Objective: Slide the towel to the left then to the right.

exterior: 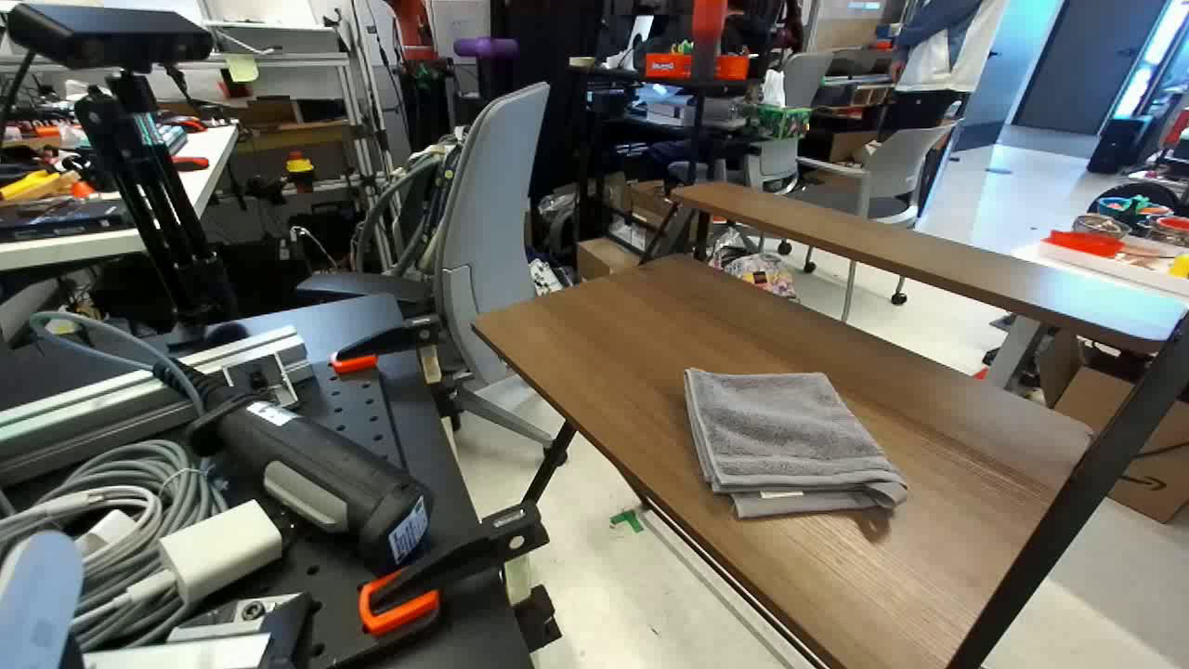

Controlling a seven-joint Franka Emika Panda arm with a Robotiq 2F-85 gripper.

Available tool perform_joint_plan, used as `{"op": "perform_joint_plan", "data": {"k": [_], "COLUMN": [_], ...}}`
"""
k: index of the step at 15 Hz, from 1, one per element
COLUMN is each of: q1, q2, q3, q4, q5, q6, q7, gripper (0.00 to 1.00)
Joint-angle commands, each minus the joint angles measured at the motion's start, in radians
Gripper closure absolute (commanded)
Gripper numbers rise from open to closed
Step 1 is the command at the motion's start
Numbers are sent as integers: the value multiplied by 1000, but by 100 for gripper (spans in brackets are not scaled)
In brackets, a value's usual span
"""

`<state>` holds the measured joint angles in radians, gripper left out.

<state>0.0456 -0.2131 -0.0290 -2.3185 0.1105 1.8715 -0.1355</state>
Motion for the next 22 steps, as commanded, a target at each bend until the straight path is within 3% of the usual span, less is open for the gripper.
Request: {"op": "perform_joint_plan", "data": {"k": [1,7,10,22], "q1": [-9,0,-2,-97], "q2": [0,116,242,829], "q3": [8,19,28,27], "q4": [1,56,110,496], "q5": [2,64,91,98], "q6": [-2,166,296,558], "q7": [-1,24,56,132], "gripper": [0,0,0,0]}}
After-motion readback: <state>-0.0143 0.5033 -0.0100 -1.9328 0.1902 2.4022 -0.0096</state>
